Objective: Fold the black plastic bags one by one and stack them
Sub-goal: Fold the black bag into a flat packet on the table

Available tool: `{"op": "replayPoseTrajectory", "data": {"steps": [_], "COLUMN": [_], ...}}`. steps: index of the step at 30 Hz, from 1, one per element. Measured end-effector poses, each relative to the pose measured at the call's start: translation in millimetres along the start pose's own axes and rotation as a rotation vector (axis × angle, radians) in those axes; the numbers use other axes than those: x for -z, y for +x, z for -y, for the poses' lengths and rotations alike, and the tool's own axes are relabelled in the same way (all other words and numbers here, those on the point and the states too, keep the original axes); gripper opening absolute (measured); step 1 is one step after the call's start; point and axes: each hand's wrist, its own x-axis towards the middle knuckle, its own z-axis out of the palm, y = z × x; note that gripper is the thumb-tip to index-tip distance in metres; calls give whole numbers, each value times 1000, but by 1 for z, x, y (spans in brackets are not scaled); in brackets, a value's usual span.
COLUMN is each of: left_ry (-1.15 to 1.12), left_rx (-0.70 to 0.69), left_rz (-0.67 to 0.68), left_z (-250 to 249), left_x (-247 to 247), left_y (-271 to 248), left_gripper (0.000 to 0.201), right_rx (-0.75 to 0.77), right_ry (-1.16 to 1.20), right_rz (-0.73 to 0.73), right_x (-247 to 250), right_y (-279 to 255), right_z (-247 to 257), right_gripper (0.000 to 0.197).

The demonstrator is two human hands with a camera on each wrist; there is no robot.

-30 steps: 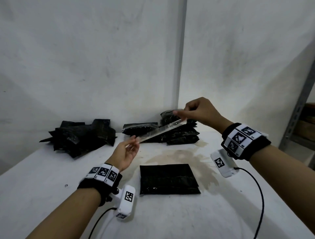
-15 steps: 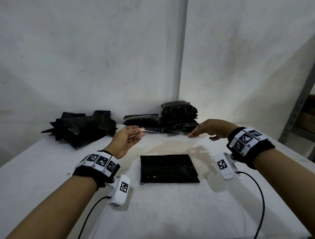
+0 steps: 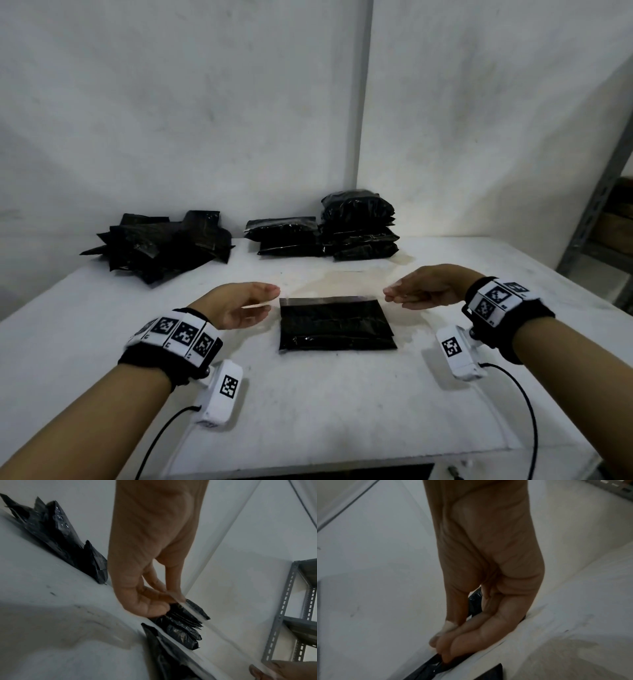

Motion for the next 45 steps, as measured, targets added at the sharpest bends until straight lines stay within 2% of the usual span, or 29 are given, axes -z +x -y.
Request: {"op": "replayPoseTrajectory", "data": {"steps": [5,9,11,15,21,33,39,43,45], "left_ry": [117,130,128,71,105,203,231,285,316], "left_rx": [118,166,154,137,142,124,179,182,183], "left_rz": [-1,20,13,17,25,7,2,-16,-29], "left_z": [10,17,19,22,22,23,23,25,24], "left_x": [1,2,4,4,2,0,2,-1,-3], "left_y": [-5,-8,-7,-4,-2,-2,1,3,1], "left_gripper": [3,3,3,2,3,2,2,4,5], "right_rx": [17,-25,-25,-26,-58,-119,-141,-149,-141], "right_ry": [-62,-68,-74,-99,-159,-176,-240,-262,-295], "right_rz": [-37,-34,-35,-46,-49,-38,-92,-102,-122], "right_x": [-3,-5,-5,-3,-3,-9,-11,-15,-17], "right_y": [5,3,3,2,3,6,11,10,11], "right_z": [-18,-28,-33,-36,-39,-42,-42,-41,-40], "right_gripper": [29,22,26,20,24,15,26,21,28]}}
